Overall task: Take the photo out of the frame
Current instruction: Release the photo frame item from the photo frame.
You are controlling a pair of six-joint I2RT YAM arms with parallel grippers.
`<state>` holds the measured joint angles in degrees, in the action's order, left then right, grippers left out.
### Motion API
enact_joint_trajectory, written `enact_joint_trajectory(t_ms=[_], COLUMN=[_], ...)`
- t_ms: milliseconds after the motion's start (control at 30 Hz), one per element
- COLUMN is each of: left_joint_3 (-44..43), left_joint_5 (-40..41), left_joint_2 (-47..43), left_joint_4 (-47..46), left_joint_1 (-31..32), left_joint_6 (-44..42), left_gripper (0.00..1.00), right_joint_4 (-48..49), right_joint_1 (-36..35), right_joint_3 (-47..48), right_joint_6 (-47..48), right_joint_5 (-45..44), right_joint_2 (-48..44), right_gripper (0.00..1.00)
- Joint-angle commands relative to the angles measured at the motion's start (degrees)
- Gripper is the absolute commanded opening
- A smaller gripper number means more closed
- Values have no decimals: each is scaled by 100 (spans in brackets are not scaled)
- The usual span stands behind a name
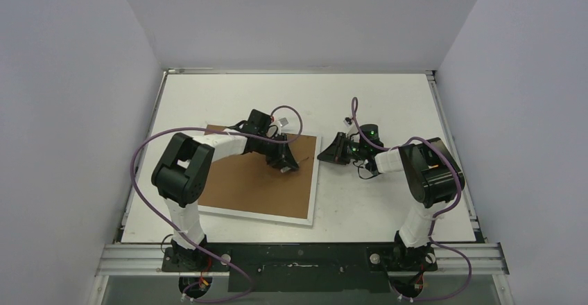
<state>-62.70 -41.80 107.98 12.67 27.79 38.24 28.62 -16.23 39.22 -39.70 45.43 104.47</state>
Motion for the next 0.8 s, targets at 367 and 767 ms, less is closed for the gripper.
enact_joint_trajectory(t_ms=[367, 767], left_joint_3=[-447, -1106], left_joint_5=[-249, -407], left_joint_2=[351, 734], left_joint_4=[4, 236], left_joint_1=[398, 721], left_joint_6=[-114, -240], left_gripper=[0, 0], right_joint_4=[-95, -163], right_joint_1=[-183, -262], right_joint_3=[143, 212], right_joint_6=[217, 235], right_joint_5=[-148, -175], right_joint_2=[-92, -85], right_gripper=[12, 12])
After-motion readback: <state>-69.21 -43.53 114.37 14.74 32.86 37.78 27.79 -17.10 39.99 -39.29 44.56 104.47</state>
